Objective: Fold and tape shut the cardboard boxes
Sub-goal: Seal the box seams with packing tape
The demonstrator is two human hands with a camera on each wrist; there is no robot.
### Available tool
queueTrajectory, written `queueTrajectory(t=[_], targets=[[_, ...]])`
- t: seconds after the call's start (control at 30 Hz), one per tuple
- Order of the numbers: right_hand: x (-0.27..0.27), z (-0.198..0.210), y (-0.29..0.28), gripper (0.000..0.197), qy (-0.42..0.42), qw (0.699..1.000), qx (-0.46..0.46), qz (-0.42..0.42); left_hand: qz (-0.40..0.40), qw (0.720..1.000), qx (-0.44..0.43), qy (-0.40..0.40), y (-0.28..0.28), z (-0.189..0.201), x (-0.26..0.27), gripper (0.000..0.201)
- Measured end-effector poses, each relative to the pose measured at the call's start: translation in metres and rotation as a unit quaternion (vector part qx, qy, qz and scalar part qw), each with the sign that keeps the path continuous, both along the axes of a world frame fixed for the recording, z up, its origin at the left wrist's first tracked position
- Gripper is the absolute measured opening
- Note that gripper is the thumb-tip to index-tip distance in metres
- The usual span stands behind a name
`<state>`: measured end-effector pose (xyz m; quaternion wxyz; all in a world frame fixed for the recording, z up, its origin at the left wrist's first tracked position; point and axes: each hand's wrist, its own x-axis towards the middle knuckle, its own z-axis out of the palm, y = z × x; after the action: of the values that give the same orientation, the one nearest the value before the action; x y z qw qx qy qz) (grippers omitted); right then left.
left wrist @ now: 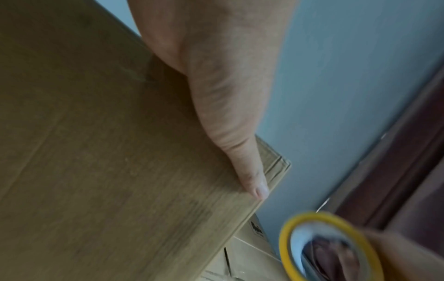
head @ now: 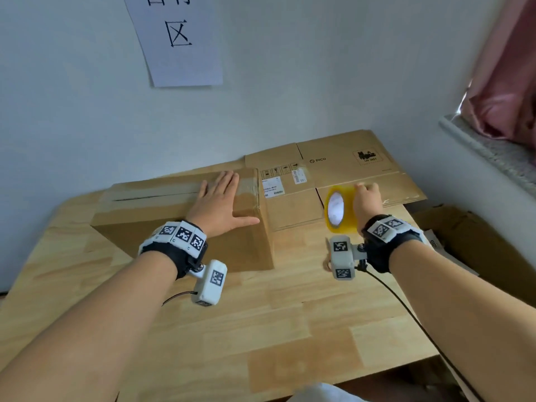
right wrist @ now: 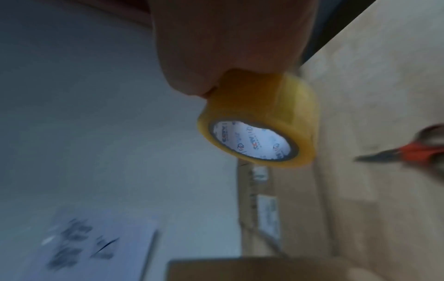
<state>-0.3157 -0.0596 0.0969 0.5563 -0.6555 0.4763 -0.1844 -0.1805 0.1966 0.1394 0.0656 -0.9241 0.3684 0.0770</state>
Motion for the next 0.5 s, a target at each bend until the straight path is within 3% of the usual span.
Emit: queueTrajectory(t=[0.13,0.27,0.4,0.5], targets=[[0.046,0.072,0.044,0.038,-0.165,0.985,-0.055,0.002,-0.009,1.0,-0.016,0.016,0.003,0.002,0.0,0.115],[0.082,0.116,0.092,0.032,-0.244,0.964,-0.081,0.071,-0.027,0.999,-0.008,0.029,0.005,0.005,0.004,0.109],[0.102,0.111,0.134,0.028,-0.209,0.962,-0.134,0.117,-0.057,0.998,-0.022,0.033,0.01,0.007,0.009,0.09],[0.103,0.095,0.144,0.027,-0.168,0.969,-0.157,0.091,-0.062,0.995,-0.055,0.059,0.012,0.005,0.014,0.097]])
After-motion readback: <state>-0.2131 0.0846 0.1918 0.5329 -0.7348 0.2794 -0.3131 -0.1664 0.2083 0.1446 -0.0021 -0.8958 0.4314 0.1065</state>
